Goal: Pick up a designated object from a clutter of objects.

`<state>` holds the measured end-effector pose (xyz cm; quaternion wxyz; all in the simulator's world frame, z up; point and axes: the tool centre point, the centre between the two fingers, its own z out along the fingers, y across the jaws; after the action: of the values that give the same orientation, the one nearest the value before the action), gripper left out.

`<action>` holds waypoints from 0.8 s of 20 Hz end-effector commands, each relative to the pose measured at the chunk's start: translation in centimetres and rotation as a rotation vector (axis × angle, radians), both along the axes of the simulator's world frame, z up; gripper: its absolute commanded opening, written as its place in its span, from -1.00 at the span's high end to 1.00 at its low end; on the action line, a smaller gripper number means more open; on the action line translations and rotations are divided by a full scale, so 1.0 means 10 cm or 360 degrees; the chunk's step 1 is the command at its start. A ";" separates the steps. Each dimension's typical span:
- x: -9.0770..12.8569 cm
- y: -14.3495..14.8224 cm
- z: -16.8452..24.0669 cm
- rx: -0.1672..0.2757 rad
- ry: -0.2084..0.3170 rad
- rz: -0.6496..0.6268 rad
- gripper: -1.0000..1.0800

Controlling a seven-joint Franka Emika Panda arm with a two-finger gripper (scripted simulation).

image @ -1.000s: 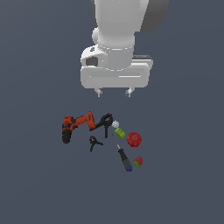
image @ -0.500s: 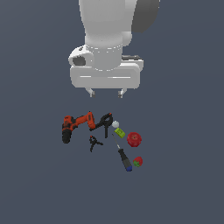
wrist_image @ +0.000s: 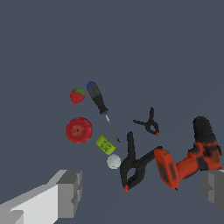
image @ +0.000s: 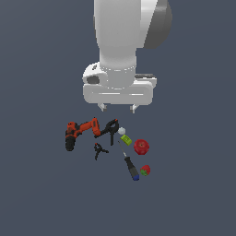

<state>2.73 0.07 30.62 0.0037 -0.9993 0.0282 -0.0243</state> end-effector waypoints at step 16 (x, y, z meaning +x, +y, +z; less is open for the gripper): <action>0.18 0.97 -1.69 0.0002 0.0065 -0.0160 -0.92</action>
<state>4.62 9.04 14.94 0.0029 -0.9972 0.0741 -0.0046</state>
